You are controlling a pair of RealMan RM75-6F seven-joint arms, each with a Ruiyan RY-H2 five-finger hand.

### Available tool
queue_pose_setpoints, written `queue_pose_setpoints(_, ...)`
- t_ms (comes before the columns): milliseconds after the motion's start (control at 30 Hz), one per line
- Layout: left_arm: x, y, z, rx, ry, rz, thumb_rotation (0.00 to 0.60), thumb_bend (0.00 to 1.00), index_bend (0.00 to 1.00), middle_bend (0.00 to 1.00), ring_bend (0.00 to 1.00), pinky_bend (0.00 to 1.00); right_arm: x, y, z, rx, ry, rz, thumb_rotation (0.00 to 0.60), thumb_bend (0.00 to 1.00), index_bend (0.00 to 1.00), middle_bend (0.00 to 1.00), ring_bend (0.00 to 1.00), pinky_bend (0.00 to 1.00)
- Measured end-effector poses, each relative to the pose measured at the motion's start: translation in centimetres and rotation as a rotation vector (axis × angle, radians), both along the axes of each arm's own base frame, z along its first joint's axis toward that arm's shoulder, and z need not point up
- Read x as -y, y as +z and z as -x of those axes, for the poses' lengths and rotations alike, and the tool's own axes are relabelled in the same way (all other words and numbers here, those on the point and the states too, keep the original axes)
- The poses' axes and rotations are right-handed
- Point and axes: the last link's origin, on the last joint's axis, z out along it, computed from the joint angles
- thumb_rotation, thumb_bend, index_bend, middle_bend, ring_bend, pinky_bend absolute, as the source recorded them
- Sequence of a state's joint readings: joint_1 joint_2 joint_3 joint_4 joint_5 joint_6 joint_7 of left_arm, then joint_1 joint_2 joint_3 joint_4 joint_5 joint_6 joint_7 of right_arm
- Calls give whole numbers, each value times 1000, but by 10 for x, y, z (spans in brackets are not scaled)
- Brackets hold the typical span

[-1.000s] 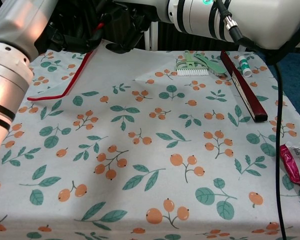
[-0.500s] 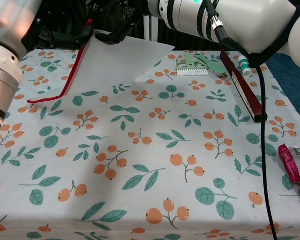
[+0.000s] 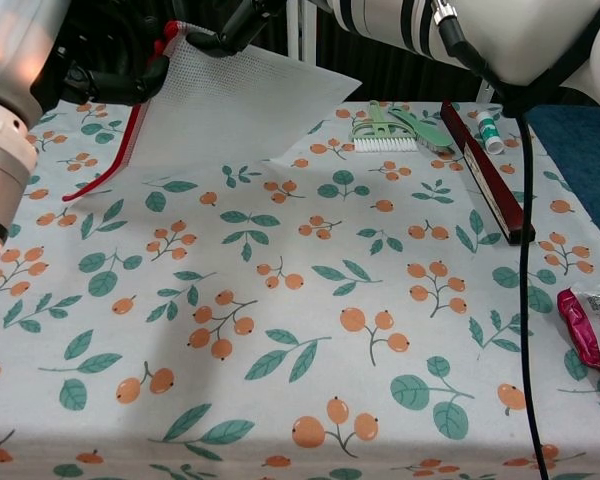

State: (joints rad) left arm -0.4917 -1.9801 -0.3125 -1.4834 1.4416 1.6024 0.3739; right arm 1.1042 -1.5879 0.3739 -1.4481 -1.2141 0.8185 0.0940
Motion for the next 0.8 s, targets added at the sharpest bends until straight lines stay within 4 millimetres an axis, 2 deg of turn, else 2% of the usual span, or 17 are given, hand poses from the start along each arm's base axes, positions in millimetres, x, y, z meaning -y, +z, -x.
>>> queue_pose_setpoints(800, -3, -7, 12, 51, 47, 56, 600, 475, 707, 763, 697, 691, 0, 17, 1, 41, 5, 20, 600, 441, 879, 465, 229, 197)
